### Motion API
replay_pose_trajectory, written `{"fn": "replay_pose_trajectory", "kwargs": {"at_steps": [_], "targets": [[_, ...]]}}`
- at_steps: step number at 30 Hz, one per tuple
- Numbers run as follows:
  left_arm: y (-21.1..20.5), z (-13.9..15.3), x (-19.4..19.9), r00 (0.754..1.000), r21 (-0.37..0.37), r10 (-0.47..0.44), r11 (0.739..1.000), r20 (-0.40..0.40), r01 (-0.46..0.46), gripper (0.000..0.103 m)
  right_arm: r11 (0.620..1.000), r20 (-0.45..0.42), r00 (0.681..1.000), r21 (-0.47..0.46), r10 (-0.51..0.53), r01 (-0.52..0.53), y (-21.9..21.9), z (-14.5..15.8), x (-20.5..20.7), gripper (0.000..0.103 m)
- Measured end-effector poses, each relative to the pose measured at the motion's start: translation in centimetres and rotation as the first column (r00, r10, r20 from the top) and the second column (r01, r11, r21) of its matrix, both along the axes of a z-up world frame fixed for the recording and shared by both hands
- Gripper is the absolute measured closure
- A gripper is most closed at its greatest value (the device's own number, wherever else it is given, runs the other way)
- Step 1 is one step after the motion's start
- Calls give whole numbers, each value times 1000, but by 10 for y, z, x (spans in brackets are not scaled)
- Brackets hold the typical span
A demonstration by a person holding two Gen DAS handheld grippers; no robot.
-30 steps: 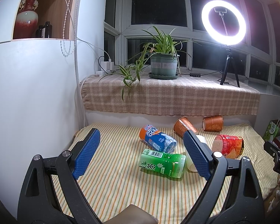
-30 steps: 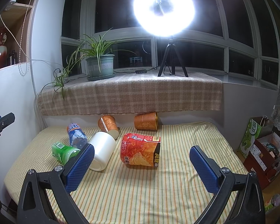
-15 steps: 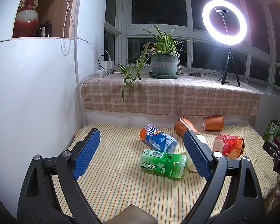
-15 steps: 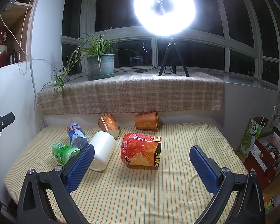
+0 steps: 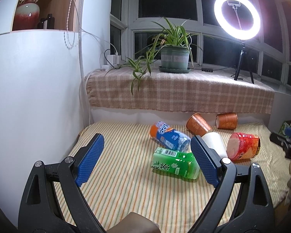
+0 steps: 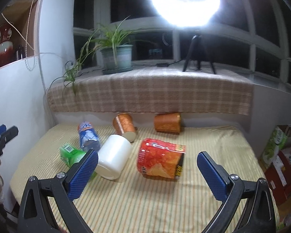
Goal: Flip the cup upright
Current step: 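Move the right gripper toward the tipped orange-brown patterned paper cup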
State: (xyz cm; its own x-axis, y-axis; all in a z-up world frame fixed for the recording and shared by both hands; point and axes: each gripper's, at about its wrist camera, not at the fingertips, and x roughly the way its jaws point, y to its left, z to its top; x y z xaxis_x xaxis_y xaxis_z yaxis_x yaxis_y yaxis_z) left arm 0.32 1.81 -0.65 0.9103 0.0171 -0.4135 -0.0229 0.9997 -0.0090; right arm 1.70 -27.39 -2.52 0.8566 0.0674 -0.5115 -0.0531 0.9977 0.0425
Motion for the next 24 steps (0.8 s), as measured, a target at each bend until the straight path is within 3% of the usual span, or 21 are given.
{"fn": "replay_pose_trajectory", "kwargs": {"at_steps": [8,18,24], "targets": [[9,-14,2,999,15,1,1000,-47,0,10,986,-149,976,-22,160,-165,23,-7,79,0],[32,-29,7,996,-9,38,999,-83,-39,10,961,-285,934,-102,217,-255,51,-19,176,3],[49,-35,10,994,-27,57,998,-92,-60,10,945,-386,892,-126,234,-302,69,-41,223,6]]}}
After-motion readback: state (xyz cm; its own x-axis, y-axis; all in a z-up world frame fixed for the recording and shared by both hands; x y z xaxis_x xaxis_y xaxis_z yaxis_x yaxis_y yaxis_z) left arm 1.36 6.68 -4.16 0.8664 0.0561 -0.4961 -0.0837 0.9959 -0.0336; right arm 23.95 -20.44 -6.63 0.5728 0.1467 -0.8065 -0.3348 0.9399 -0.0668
